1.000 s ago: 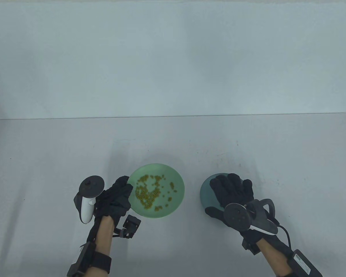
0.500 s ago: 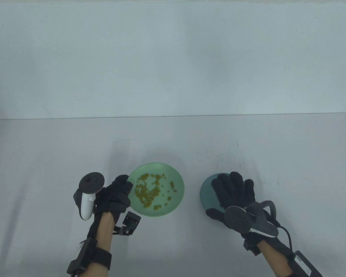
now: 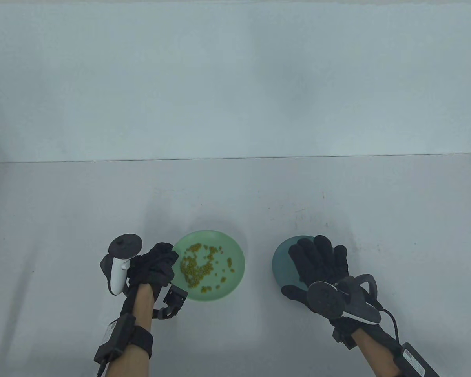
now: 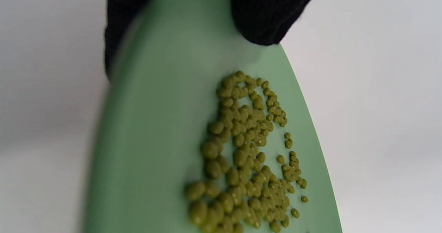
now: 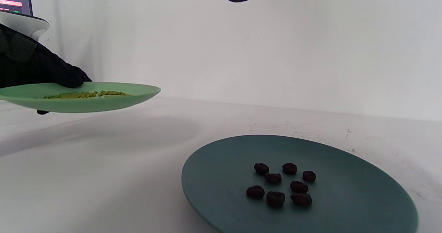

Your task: Pick cranberries with hand pinch into plate

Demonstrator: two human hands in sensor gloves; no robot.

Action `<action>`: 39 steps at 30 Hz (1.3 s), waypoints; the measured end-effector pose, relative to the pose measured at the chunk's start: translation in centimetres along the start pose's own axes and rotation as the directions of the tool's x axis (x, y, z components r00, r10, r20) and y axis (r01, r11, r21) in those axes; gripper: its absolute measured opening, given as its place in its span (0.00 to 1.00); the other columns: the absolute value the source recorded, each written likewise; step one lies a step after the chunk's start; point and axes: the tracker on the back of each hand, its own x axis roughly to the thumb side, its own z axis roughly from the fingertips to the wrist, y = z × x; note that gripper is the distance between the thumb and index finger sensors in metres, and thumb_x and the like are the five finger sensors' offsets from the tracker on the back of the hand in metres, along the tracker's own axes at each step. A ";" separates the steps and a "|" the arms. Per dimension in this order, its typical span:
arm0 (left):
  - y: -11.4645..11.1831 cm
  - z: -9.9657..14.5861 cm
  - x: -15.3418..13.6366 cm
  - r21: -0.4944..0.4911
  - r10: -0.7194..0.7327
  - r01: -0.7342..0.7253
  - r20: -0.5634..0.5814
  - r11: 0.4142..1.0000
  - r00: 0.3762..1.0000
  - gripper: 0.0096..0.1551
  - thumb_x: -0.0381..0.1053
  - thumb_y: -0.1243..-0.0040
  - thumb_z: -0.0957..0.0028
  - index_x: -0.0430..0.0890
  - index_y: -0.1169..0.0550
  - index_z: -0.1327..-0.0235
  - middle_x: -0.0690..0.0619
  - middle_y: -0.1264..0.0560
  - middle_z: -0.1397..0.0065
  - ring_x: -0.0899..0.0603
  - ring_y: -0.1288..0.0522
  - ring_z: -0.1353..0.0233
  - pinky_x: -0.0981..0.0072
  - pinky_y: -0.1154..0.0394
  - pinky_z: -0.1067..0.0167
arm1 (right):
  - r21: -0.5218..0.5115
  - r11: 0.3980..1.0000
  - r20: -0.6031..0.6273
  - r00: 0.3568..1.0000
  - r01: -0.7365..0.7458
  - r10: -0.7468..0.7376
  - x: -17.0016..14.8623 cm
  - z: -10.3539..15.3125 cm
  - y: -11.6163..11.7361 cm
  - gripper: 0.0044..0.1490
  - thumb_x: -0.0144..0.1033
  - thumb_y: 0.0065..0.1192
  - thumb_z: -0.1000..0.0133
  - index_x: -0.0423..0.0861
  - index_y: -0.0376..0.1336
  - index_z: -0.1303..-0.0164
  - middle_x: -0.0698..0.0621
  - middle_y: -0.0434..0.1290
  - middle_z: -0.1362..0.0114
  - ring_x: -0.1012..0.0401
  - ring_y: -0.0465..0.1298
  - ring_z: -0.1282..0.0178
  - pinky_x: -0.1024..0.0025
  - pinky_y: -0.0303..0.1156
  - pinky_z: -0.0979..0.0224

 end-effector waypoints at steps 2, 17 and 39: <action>-0.4 -0.4 -0.3 -0.006 -0.014 0.014 -0.016 1.000 1.000 0.27 0.42 0.42 0.41 0.39 0.30 0.29 0.41 0.22 0.37 0.43 0.11 0.49 0.57 0.14 0.49 | 0.003 1.000 -0.001 1.000 0.002 -0.002 0.0 0.0 0.0 0.59 0.73 0.35 0.44 0.46 0.41 0.09 0.41 0.47 0.06 0.34 0.47 0.10 0.28 0.44 0.19; -2.8 -2.5 -0.6 -0.034 -0.088 0.086 -0.065 0.996 0.994 0.26 0.43 0.40 0.42 0.41 0.28 0.31 0.41 0.21 0.38 0.43 0.11 0.47 0.58 0.14 0.48 | 0.023 1.000 0.000 1.000 0.007 -0.007 0.0 0.0 0.1 0.59 0.73 0.36 0.44 0.46 0.41 0.09 0.41 0.48 0.07 0.34 0.47 0.10 0.29 0.44 0.19; -3.7 -3.1 0.9 0.010 -0.341 0.342 -0.047 0.940 0.939 0.24 0.45 0.38 0.42 0.40 0.26 0.34 0.43 0.19 0.42 0.47 0.10 0.50 0.63 0.13 0.49 | 0.013 1.000 -0.011 1.000 -0.008 0.008 0.0 0.0 0.0 0.59 0.73 0.36 0.44 0.45 0.42 0.09 0.41 0.48 0.07 0.34 0.47 0.10 0.28 0.44 0.20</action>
